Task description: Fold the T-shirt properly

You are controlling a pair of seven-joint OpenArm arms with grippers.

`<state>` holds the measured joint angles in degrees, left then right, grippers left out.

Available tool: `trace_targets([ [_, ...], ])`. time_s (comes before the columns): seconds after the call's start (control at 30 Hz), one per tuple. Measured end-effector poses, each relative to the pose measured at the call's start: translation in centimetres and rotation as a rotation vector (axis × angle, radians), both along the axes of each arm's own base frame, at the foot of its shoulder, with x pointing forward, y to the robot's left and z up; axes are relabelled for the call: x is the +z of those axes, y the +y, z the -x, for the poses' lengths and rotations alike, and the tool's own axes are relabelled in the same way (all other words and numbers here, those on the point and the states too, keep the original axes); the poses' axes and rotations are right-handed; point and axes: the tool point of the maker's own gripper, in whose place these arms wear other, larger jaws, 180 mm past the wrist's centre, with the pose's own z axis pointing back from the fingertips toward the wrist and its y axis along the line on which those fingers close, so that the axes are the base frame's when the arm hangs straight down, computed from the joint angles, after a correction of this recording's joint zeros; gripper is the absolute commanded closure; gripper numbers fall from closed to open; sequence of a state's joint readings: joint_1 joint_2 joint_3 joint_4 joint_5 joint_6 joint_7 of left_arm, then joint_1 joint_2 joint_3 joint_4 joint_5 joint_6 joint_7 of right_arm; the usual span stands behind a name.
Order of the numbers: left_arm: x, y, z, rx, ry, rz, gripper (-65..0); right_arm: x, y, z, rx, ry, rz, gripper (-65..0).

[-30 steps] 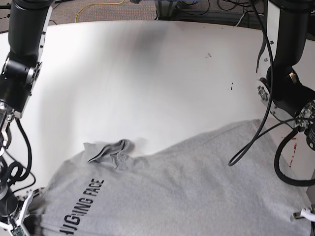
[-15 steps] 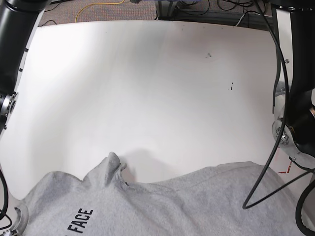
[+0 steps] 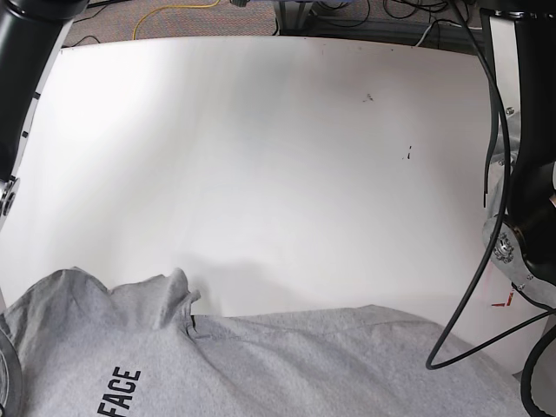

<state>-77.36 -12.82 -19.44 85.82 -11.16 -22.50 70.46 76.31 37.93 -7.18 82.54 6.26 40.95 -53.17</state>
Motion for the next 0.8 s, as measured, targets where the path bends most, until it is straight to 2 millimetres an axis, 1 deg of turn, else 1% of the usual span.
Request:
trace_targets([
  [0.13,-0.1,-0.1,-0.1,-0.004,-0.001,0.0,0.0,-0.4,-0.3,0.0,-0.014,0.016,-0.001,-2.5],
  [0.33,-1.7,-0.1,-0.3,0.001,0.021,-0.006,0.0,-1.1,-0.4,-0.2,-0.021,0.033,-0.001,-2.5],
  [0.4,-2.4,-0.1,-0.2,0.01,0.032,-0.013,0.0,-1.2,-0.4,-0.2,-0.021,0.036,-0.001,-2.5],
  [0.5,-2.6,0.3,0.2,0.036,0.027,-0.022,0.0,-1.9,-0.3,-0.3,-0.021,0.048,0.004,-2.5],
  [0.57,-2.6,0.5,0.6,0.053,0.022,-0.03,0.0,-2.5,-0.8,-0.3,-0.049,0.067,0.014,-2.5],
  [0.67,-2.5,0.6,1.3,0.068,-0.001,-0.043,0.0,-3.1,-1.2,0.1,-0.087,0.089,0.03,-2.4],
  [0.8,-3.2,0.1,1.9,0.068,-0.009,-0.094,0.0,-2.7,-1.0,1.3,-0.105,0.065,0.057,-2.4],
])
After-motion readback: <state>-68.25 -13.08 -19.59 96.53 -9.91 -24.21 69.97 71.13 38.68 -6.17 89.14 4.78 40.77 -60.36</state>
